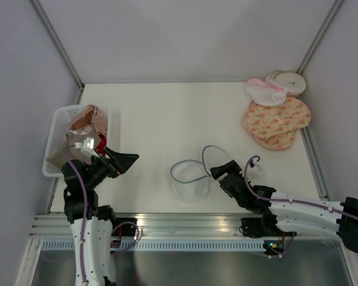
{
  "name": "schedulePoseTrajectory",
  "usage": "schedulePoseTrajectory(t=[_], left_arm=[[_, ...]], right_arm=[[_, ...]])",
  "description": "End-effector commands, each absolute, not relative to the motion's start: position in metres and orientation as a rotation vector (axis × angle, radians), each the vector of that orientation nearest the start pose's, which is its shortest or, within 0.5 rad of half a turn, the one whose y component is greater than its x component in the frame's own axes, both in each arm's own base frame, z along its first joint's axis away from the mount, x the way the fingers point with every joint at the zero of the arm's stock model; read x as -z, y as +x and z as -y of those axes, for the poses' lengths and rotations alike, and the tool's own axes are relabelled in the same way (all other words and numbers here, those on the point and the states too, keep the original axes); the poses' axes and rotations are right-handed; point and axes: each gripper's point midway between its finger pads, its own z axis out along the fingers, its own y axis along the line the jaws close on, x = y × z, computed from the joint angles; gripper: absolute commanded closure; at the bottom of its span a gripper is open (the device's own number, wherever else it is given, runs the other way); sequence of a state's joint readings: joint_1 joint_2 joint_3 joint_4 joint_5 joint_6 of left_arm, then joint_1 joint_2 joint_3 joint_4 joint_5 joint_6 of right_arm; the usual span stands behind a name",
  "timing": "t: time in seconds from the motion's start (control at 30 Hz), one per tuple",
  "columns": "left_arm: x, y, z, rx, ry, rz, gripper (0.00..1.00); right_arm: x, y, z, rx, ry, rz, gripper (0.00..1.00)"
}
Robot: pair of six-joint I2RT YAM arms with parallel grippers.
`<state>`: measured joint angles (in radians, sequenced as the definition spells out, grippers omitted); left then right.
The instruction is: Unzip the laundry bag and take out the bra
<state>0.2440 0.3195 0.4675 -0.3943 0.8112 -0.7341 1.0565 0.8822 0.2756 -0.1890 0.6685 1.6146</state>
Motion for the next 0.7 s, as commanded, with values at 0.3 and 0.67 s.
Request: schedulePoseTrajectory(t=[0.3,0.67], left_arm=[[-0.236,0.196,0.119,1.142,-0.137,-1.852,0.0],[-0.226,0.197,0.129,1.148,-0.104,-1.887,0.0]], right_arm=[[-0.109,0.23,-0.196,-0.764,0.982,-1.84,0.79],[-0.165,0.259,-0.246,-0.635,0.415,-2.103,0.36]])
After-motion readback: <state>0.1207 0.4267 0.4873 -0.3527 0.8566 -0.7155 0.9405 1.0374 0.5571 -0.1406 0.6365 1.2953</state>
